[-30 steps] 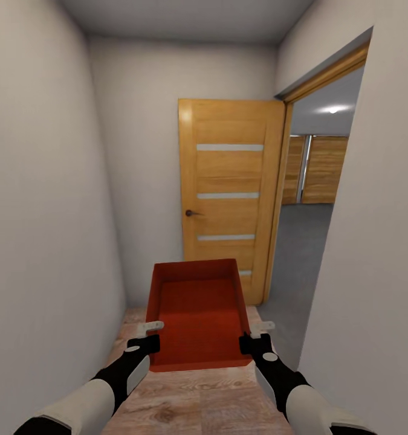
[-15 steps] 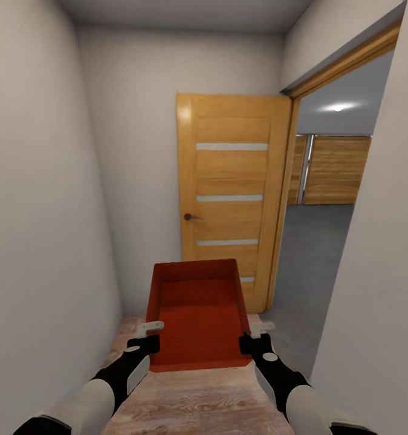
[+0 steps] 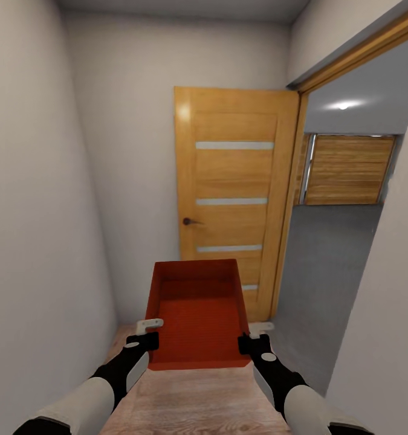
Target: Move the two storage containers from the living room to the garage. In the garage, place one container on the floor and stack the other container on top of it (either order is fine).
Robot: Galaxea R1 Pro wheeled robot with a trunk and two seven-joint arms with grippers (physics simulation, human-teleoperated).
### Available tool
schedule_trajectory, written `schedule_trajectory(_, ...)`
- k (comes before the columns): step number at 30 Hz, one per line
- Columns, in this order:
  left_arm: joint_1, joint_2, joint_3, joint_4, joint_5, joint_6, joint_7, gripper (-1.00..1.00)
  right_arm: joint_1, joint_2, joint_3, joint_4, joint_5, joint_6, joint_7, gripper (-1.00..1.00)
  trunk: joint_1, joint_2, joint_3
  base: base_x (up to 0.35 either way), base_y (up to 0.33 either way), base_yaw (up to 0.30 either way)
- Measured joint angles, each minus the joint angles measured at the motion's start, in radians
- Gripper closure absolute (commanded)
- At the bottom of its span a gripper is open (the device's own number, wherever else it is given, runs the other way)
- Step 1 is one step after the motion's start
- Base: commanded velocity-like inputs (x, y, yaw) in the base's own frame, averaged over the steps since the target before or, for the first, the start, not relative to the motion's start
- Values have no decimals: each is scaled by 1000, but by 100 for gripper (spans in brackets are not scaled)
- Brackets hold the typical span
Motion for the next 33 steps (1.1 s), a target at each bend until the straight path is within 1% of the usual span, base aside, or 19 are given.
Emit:
schedule_trajectory(13, 0, 0, 0, 0, 0, 0, 0, 100, 0, 0, 0, 0, 0, 0, 0, 100, 0, 0, 0, 297, 0, 0)
schedule_trajectory(25, 0, 0, 0, 0, -1, 1, 0, 100, 0, 0, -1, 1, 1, 0, 0, 100, 1, 0, 0, 30, 0, -11)
schedule_trajectory(33, 0, 0, 0, 0, -2, 2, 0, 100, 0, 0, -1, 2, 0, 0, 0, 100, 1, 0, 0, 1, 0, -220)
